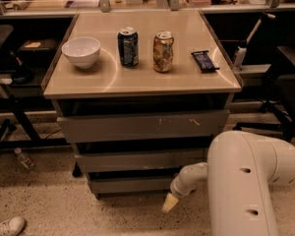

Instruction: Open bottom drawer

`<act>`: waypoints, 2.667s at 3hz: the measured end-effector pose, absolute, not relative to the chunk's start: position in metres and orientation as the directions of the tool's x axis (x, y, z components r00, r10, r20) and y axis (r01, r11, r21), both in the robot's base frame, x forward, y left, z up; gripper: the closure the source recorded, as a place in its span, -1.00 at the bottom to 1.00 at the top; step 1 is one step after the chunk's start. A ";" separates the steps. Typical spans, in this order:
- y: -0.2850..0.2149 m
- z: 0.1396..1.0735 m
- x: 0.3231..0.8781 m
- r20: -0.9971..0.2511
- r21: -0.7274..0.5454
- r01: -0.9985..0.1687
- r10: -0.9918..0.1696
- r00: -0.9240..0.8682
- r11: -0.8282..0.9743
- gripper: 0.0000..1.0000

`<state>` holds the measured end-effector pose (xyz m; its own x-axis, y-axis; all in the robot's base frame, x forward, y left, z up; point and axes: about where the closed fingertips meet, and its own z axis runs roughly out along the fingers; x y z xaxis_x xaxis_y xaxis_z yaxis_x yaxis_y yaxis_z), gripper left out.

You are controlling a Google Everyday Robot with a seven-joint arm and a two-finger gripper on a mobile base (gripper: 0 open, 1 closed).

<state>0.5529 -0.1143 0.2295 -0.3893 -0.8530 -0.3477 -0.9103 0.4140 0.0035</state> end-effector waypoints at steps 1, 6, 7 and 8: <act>-0.121 0.218 0.561 -0.345 -0.009 -0.905 -0.851 -0.396 0.425 -1.00; -0.136 0.180 0.589 -0.356 -0.042 -0.924 -0.870 -0.341 0.380 -1.00; -0.132 0.167 0.586 -0.331 -0.004 -0.930 -0.878 -0.346 0.368 -1.00; -0.130 0.161 0.580 -0.306 0.048 -0.930 -0.881 -0.360 0.364 -1.00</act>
Offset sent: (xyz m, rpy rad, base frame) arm 0.0254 -0.0222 -0.0239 -0.0270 -0.0409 -0.0270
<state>0.5797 -0.1297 0.1607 -0.3601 -0.8815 -0.3055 -0.9304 0.3636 0.0476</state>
